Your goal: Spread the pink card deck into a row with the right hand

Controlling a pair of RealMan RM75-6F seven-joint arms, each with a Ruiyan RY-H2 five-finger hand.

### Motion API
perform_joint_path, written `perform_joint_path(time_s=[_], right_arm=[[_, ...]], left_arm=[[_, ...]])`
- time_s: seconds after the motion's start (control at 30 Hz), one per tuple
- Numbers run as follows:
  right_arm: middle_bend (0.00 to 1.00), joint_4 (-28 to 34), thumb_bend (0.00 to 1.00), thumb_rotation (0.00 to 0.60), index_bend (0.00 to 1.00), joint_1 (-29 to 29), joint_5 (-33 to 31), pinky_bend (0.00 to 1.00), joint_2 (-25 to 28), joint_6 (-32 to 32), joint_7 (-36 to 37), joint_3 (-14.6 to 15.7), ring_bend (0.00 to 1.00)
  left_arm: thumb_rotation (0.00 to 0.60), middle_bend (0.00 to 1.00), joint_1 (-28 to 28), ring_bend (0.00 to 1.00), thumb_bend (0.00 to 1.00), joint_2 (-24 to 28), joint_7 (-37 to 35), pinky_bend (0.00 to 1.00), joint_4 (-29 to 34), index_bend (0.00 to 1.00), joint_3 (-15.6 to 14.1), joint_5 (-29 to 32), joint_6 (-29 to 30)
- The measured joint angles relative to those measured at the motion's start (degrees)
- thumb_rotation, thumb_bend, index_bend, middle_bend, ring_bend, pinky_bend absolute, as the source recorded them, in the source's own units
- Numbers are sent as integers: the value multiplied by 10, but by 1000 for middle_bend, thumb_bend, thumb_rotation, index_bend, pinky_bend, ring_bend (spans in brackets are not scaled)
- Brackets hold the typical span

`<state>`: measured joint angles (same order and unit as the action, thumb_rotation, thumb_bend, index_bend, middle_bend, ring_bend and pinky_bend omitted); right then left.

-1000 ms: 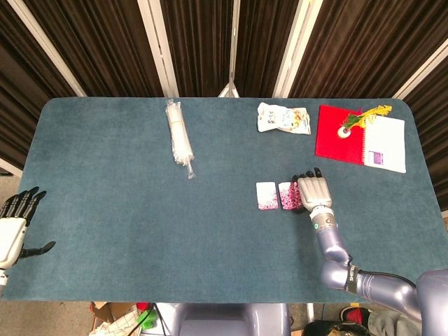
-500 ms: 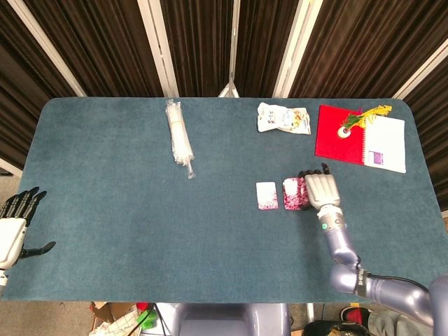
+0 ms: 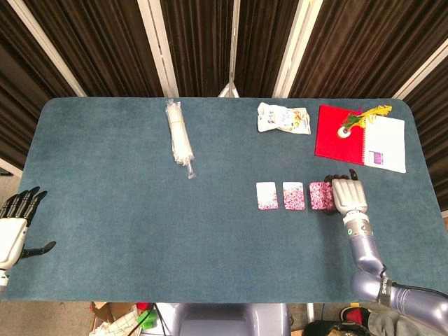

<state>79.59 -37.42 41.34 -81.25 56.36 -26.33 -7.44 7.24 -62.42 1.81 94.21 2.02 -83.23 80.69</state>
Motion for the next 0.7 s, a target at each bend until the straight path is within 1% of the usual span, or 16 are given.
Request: perform_joint_path(time_s=[0.07,0.13,0.2,0.23,0.3,0.33,0.4,0.57,0.7], right_arm=[[457,-4,211,600,419,2,-2,0,-5,-2,2,1,209],[345,-9,211,600,264,3,-2,0,-11,-3,2,1,146],[245,-13,211,600,144,3,-3,0,-15,-3,-1,2,89],[190,-14,211,600,87,3,-4,0,-16,-4,-3,2,55],[112,-15,211,600,22,3,-9,0,-17,-4,-12,3,14],[78,-15,211,600,5,3,-13,0,-18,-4,-17,4,3],[47,-14,211,600,0,2,-23,0,-17,-4,-31,5,0],[37,0,212,600,0,2,-58,0,-8,4,-68,11,0],[23,23,212,600,0,9,-66,0,10,24,-83,16,0]], left_arm=[[600,0,0,0,0,0,1,0,0,0,0,0,0],[600,0,0,0,0,-1,2,0,0,0,0,1,0],[600,0,-1,0,0,-1,2,0,0,0,0,1,1],[600,0,-1,0,0,-1,2,0,0,0,0,1,1],[600,0,-1,0,0,-1,2,0,0,0,0,0,1],[600,0,-1,0,0,0,2,0,0,0,0,-1,1],[600,0,-1,0,0,0,2,0,0,0,-1,-1,2],[600,0,-2,0,0,0,9,0,-3,0,-1,-3,4],[600,0,-2,0,0,-4,16,0,-8,0,0,-4,9]])
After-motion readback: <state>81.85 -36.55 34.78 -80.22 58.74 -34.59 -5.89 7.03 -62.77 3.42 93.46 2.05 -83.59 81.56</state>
